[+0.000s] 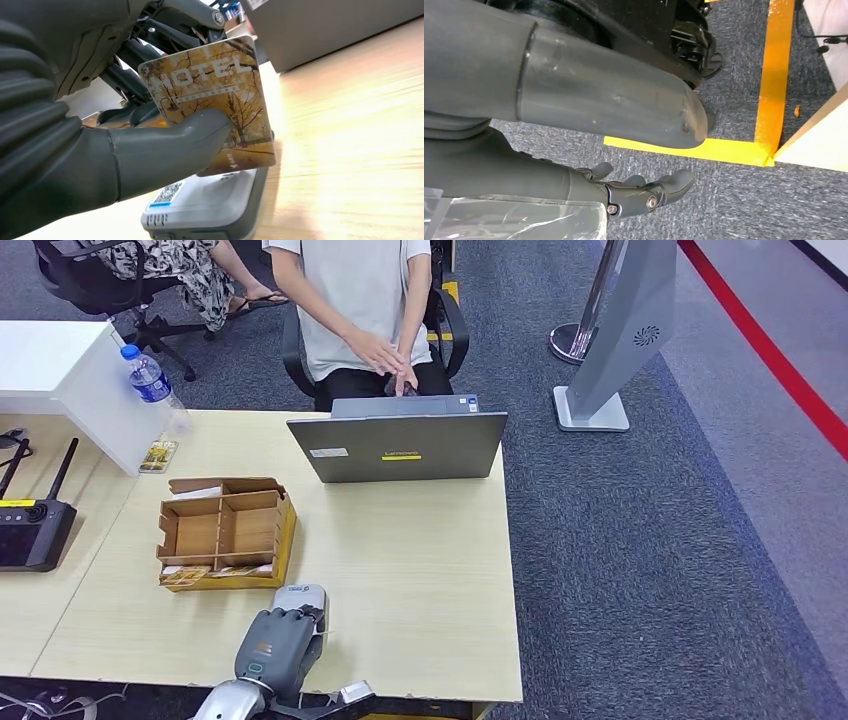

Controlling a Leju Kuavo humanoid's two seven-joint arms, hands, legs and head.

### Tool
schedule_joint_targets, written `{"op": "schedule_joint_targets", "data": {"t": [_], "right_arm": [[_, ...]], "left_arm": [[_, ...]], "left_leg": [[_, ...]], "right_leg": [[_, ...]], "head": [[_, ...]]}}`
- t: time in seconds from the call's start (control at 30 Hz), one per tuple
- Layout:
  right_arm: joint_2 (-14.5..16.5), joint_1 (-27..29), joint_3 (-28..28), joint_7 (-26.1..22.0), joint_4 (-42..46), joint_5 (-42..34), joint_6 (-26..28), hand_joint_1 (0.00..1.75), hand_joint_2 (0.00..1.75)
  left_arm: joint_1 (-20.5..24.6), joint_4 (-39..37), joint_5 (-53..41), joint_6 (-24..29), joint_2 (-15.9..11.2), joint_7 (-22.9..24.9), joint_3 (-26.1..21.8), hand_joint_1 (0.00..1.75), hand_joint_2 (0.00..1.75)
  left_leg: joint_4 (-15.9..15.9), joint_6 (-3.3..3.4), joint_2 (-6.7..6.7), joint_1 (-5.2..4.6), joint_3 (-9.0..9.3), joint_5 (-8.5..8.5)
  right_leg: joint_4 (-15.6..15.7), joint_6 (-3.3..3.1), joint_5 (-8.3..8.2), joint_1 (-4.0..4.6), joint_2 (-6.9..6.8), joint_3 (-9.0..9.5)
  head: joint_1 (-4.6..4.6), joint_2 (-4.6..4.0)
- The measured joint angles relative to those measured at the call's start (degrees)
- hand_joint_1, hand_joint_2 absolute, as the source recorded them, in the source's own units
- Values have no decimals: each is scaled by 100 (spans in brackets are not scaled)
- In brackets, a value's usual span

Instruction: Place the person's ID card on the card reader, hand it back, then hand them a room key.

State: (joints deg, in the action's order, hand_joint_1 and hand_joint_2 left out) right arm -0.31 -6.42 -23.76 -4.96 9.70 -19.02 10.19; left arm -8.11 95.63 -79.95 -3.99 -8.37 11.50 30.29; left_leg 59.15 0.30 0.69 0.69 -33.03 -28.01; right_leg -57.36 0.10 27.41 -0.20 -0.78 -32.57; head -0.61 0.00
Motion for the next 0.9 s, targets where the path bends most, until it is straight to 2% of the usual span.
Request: {"op": "schedule_joint_targets", "data": {"t": [0.13, 0.43, 0.5, 0.63, 0.73, 0.9], "right_arm": [[0, -21, 0, 14, 0, 23, 2, 0, 0], [-5, -29, 0, 17, 0, 78, 2, 0, 0], [-7, -23, 0, 50, -1, 67, 8, 0, 0], [-9, 85, 0, 256, -24, 28, 41, 0, 0], [-9, 195, -1, 138, -40, 22, 33, 0, 0], [-9, 145, -18, 32, -41, 168, -11, 0, 0]], "left_arm": [[-4, -77, -55, -67, 17, 188, 39, 175, 175], [-98, -206, -96, -101, 29, 259, 59, 175, 175], [-88, -210, -150, 92, 43, 213, 64, 175, 175], [-1, -86, -452, 872, 218, -48, 48, 175, 175], [311, 287, -781, 1093, 445, -284, -130, 175, 175], [1417, 865, -879, 516, 660, -411, -875, 175, 175]], "left_leg": [[0, 2, 2, 0, 4, -2], [-1, 1, -3, 3, 8, 3], [0, 1, -2, 2, 8, 3], [3, 3, -14, -1, 0, 5], [5, 7, -24, -2, -11, 8], [4, 6, -23, 0, -10, 25]], "right_leg": [[0, 0, 0, -2, 1, 5], [-1, -1, -1, -1, -3, 7], [-1, -1, -1, -1, -2, 4], [0, 0, -1, -1, -16, 1], [-1, 3, -4, -2, -25, -3], [-1, 2, -19, -2, -24, -4]], "head": [[-1, 0], [-2, 0], [-2, 0], [-3, -1], [-1, 0], [-2, 0]]}}
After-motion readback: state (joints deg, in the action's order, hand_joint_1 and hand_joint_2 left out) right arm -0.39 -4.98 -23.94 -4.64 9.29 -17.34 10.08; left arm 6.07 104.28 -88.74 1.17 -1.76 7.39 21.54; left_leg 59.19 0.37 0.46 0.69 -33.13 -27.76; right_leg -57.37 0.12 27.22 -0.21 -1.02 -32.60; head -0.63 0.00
